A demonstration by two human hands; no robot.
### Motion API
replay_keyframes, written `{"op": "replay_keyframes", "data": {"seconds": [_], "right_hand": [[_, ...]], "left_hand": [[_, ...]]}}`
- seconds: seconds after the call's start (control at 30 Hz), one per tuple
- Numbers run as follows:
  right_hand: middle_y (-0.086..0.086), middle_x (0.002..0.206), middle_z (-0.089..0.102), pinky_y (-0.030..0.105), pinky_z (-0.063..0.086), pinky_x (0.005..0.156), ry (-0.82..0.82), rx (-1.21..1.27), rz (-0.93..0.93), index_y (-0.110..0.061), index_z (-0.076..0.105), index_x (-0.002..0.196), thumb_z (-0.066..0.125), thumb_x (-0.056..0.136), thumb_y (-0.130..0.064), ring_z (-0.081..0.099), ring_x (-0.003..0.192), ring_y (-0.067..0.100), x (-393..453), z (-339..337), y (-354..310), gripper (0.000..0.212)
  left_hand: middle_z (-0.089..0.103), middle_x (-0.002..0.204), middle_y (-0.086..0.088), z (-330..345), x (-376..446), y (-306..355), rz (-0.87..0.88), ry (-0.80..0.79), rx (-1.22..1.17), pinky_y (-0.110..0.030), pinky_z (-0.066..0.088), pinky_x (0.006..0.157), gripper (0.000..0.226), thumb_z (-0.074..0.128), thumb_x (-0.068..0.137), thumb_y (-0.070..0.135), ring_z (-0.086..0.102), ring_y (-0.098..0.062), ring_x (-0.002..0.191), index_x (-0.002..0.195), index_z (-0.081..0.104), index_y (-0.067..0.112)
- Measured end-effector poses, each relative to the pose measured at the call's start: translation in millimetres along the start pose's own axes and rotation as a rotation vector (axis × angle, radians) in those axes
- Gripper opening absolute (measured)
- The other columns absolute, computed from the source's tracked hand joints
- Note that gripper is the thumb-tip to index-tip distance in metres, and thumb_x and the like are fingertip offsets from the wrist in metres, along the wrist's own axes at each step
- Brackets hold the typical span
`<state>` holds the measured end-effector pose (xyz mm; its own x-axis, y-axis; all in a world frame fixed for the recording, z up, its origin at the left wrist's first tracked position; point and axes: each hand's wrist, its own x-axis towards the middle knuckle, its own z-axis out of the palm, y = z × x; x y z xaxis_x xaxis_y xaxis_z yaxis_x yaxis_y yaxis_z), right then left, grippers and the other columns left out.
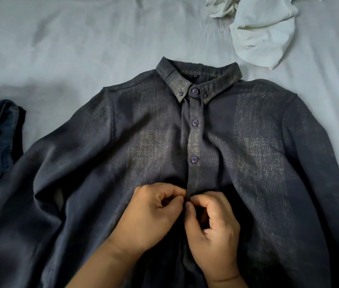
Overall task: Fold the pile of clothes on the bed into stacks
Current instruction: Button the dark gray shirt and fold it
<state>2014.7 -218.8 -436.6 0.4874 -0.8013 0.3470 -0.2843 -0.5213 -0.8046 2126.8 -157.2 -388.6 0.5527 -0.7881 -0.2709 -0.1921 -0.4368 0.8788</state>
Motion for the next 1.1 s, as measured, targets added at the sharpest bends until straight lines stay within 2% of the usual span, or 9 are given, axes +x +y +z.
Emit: {"op": "replay_keyframes", "data": {"seconds": [0.1, 0.27, 0.4, 0.53, 0.7, 0.83, 0.93, 1.03, 1.1], "right_hand": [[-0.001, 0.075, 0.056, 0.021, 0.045, 0.059, -0.009, -0.020, -0.008, -0.005, 0.062, 0.070, 0.057, 0.077, -0.018, 0.053, 0.069, 0.008, 0.0, 0.4, -0.5, 0.015], [-0.002, 0.076, 0.056, 0.019, 0.045, 0.062, 0.008, 0.008, 0.014, -0.006, 0.063, 0.072, 0.060, 0.081, -0.019, 0.054, 0.069, 0.008, -0.4, 0.7, -0.2, 0.016], [-0.002, 0.077, 0.056, 0.019, 0.045, 0.063, 0.001, 0.002, 0.029, -0.006, 0.063, 0.073, 0.060, 0.080, -0.021, 0.053, 0.070, 0.008, 0.4, 0.8, -0.1, 0.017], [-0.003, 0.084, 0.054, 0.013, 0.043, 0.068, -0.004, 0.022, 0.046, -0.009, 0.060, 0.081, 0.059, 0.078, -0.020, 0.052, 0.075, 0.005, 1.3, 0.6, -1.2, 0.011], [0.002, 0.088, 0.057, 0.012, 0.044, 0.075, -0.006, 0.022, 0.020, -0.004, 0.067, 0.087, 0.058, 0.080, -0.017, 0.056, 0.083, 0.008, 1.2, 0.2, -0.9, 0.017], [0.004, 0.086, 0.060, 0.013, 0.045, 0.076, -0.026, -0.014, -0.011, -0.002, 0.068, 0.087, 0.056, 0.083, -0.017, 0.058, 0.081, 0.009, 0.4, 1.2, -0.7, 0.020], [0.005, 0.088, 0.062, 0.012, 0.044, 0.079, -0.018, 0.021, -0.006, -0.001, 0.069, 0.090, 0.052, 0.087, -0.014, 0.058, 0.083, 0.008, 1.7, -1.4, -0.9, 0.021], [-0.004, 0.096, 0.062, 0.014, 0.047, 0.077, 0.004, 0.145, 0.122, -0.012, 0.067, 0.100, 0.048, 0.088, -0.018, 0.060, 0.087, 0.006, 4.4, -8.3, -0.5, 0.022], [-0.011, 0.095, 0.060, 0.015, 0.048, 0.067, -0.018, 0.215, 0.207, -0.022, 0.064, 0.098, 0.049, 0.087, -0.023, 0.060, 0.082, 0.004, 4.3, -15.9, -4.3, 0.018]], "left_hand": [[0.063, 0.058, 0.003, 0.6, 1.6, 5.4, 0.022, -0.019, 0.031, -0.013, 0.039, 0.052, 0.015, 0.065, 0.075, 0.026, 0.048, 0.004, 0.052, 0.070, 0.068, 0.013], [0.053, 0.049, 0.014, 4.0, 8.0, 4.1, 0.007, 0.066, 0.060, -0.009, 0.034, 0.051, 0.020, 0.071, 0.080, 0.008, 0.044, 0.006, 0.049, 0.062, 0.066, 0.016], [0.065, 0.063, 0.008, 7.1, 5.9, 0.6, -0.032, 0.102, -0.040, -0.012, 0.044, 0.060, 0.008, 0.069, 0.080, 0.016, 0.056, 0.000, 0.058, 0.079, 0.071, 0.024], [0.063, 0.061, 0.002, 10.7, 5.9, 2.7, -0.116, 0.112, -0.197, -0.016, 0.043, 0.060, 0.034, 0.066, 0.081, 0.001, 0.052, -0.007, 0.056, 0.098, 0.061, 0.030], [0.060, 0.058, 0.004, 18.9, 5.2, 2.3, -0.105, 0.165, -0.263, -0.015, 0.041, 0.057, 0.042, 0.063, 0.079, -0.005, 0.048, -0.007, 0.053, 0.100, 0.048, 0.028], [0.061, 0.066, 0.000, 15.3, 0.4, -5.0, -0.037, 0.126, -0.313, -0.019, 0.042, 0.059, 0.036, 0.062, 0.077, 0.012, 0.048, -0.013, 0.059, 0.100, 0.049, 0.036], [0.065, 0.072, 0.000, 11.9, -2.0, -7.0, 0.013, 0.093, -0.263, -0.018, 0.044, 0.065, 0.035, 0.064, 0.079, 0.013, 0.054, -0.013, 0.065, 0.100, 0.050, 0.037], [0.068, 0.091, 0.003, 6.9, -7.7, -4.9, 0.003, 0.147, -0.267, -0.016, 0.047, 0.075, 0.040, 0.062, 0.084, -0.005, 0.061, -0.009, 0.074, 0.103, 0.054, 0.029], [0.066, 0.091, 0.008, 2.3, -19.9, -3.6, 0.038, 0.235, -0.135, -0.012, 0.045, 0.076, 0.042, 0.064, 0.082, -0.005, 0.061, -0.004, 0.077, 0.098, 0.059, 0.034]]}}
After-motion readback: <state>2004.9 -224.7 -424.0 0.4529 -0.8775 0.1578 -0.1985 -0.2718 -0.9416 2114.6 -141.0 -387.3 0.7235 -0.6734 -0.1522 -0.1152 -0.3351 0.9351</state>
